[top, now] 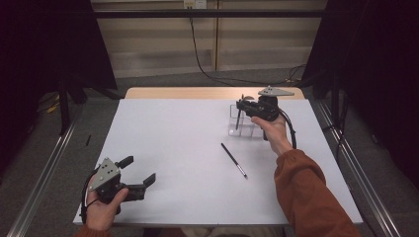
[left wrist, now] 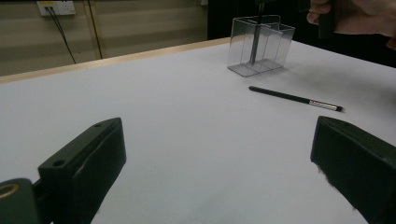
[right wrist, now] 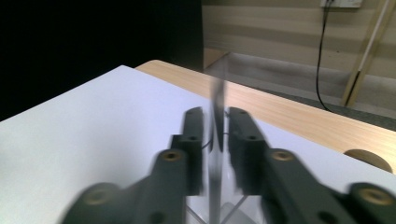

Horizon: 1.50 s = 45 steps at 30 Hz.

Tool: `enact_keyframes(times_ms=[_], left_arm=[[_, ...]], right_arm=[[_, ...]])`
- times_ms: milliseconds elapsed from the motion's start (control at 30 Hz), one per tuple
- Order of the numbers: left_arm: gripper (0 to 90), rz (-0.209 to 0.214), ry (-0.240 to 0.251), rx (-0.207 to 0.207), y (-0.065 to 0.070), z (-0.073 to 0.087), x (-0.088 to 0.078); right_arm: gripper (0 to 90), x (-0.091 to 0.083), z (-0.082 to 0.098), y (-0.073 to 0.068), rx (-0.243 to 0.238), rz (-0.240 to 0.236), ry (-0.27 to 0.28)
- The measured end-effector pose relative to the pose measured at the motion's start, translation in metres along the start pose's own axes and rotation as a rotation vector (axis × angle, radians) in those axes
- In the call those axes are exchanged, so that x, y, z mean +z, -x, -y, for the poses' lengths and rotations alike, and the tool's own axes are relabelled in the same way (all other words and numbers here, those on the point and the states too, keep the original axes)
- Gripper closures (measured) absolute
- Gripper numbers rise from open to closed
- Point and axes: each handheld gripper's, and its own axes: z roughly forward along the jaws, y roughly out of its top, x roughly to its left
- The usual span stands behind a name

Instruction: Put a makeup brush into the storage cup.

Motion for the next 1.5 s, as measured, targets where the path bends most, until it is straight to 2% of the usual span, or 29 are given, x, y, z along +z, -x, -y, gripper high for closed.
enact_keyframes(times_ms=[67,100,167,200,267,333,400,533,1000,1167,1267,1400,1500], left_arm=[[3.4,0.002,-0.003,0.007,0.001,0.0,0.0],[3.4,0.004,-0.003,0.01,0.001,0.0,0.0],[3.4,0.003,-0.004,0.011,0.001,0.0,0.0],[3.4,0.003,-0.003,0.009,0.001,0.0,0.001],[3.4,0.001,0.0,0.004,0.001,0.0,0.0],[3.4,0.001,-0.001,0.004,0.001,0.0,0.0],[3.4,0.002,-0.001,0.004,0.001,0.0,0.0],[3.4,0.003,-0.001,0.002,0.001,0.0,0.001],[3.4,-0.002,0.026,-0.007,0.0,-0.002,0.001],[3.4,-0.006,0.026,-0.008,-0.001,-0.001,0.0],[3.4,-0.009,0.028,-0.011,-0.001,-0.001,-0.001],[3.4,-0.011,0.029,-0.016,-0.002,-0.001,-0.001],[3.4,-0.016,0.029,-0.022,-0.003,-0.001,0.0]], right_arm=[[68.3,0.0,0.001,0.0,-0.006,-0.015,0.002],[59.6,0.0,0.002,-0.001,-0.007,-0.02,0.002],[45.3,0.001,0.004,-0.001,-0.022,0.01,-0.011],[41.7,0.001,0.005,-0.001,-0.015,-0.004,-0.006],[30.5,0.002,0.007,-0.001,-0.015,0.005,-0.009],[25.0,0.001,0.007,0.0,-0.017,0.009,-0.005],[15.7,0.001,0.007,-0.001,-0.009,0.024,0.002],[9.9,-0.002,0.007,-0.002,-0.016,0.023,0.014],[0.0,-0.017,0.011,-0.005,-0.007,0.011,0.041],[0.5,-0.022,0.013,-0.008,-0.004,0.015,0.034],[0.5,-0.028,0.015,-0.007,0.011,0.017,0.046],[0.9,-0.038,0.02,-0.008,0.006,0.013,0.062],[2.1,-0.045,0.021,-0.007,0.006,-0.004,0.055]])
